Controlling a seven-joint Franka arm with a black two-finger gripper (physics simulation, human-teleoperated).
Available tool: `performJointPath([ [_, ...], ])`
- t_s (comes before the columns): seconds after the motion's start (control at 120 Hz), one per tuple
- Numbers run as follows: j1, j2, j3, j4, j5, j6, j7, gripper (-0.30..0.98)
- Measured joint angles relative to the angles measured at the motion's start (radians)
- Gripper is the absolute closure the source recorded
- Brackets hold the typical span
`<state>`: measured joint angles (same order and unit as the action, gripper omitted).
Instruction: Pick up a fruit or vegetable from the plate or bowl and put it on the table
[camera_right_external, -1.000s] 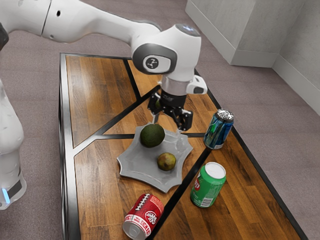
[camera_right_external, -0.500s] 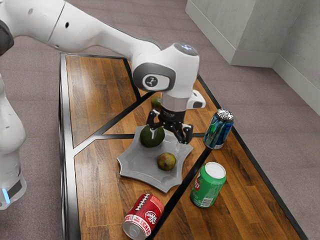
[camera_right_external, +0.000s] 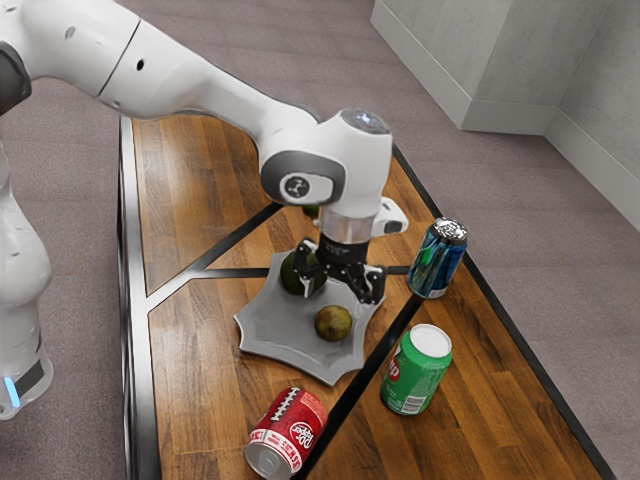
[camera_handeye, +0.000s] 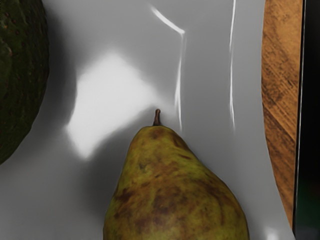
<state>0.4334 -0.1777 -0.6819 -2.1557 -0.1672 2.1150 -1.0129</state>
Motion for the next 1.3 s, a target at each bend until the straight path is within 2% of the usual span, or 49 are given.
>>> performJointPath([
  [0.933,0.019,0.002,-0.050,-0.057,0.000,0.091,-0.061,0.01],
  [1.3,0.019,0.001,-0.050,-0.080,0.005,0.103,-0.066,0.23],
])
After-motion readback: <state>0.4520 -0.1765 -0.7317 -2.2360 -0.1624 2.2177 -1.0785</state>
